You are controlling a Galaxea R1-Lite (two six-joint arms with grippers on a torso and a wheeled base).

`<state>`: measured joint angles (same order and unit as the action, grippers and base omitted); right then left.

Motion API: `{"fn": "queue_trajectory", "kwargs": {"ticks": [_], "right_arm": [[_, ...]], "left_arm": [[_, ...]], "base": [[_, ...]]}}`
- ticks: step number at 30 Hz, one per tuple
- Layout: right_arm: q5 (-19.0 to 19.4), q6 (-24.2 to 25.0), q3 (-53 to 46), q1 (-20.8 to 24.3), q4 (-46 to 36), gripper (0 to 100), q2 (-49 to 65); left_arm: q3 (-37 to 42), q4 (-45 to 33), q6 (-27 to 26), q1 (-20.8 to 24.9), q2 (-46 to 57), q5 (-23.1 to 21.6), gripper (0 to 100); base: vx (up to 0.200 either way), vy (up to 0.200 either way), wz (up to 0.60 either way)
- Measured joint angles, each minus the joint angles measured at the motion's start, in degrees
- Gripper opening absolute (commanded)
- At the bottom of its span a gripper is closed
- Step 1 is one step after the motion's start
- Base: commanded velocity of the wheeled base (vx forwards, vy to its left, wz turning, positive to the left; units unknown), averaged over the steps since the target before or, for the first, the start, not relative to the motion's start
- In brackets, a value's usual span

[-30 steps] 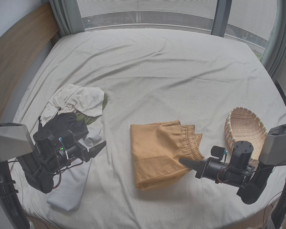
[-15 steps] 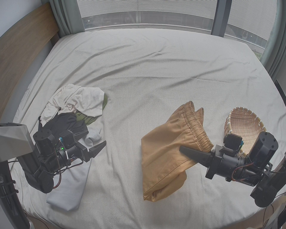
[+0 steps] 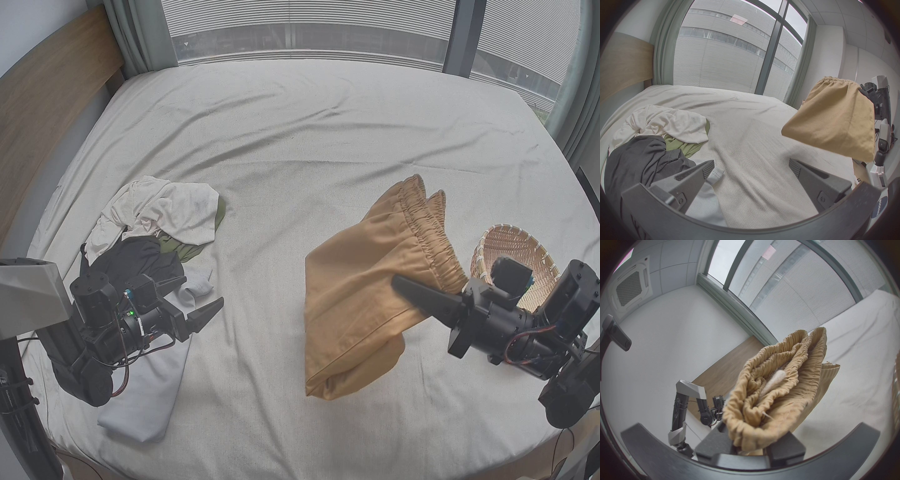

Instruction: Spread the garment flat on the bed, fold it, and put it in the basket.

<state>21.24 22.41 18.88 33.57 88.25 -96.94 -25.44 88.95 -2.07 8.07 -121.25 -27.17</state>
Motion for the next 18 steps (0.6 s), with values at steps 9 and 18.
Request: {"fn": "queue_trajectory", "kwargs": {"ticks": [9,18], "right_arm": [[0.3,-2.5,0.2,-6.5,0.0,0,4.1],[2.0,-6.5,0.7,-14.9,-0.1,0,6.5]], "left_arm": [[0.1,0.0,0.0,-0.2,0.0,0.0,100],[0.1,0.0,0.0,-0.2,-0.1,0.0,100]], "base": [[0.000,0.000,0.00],[0.000,0.000,0.00]]}}
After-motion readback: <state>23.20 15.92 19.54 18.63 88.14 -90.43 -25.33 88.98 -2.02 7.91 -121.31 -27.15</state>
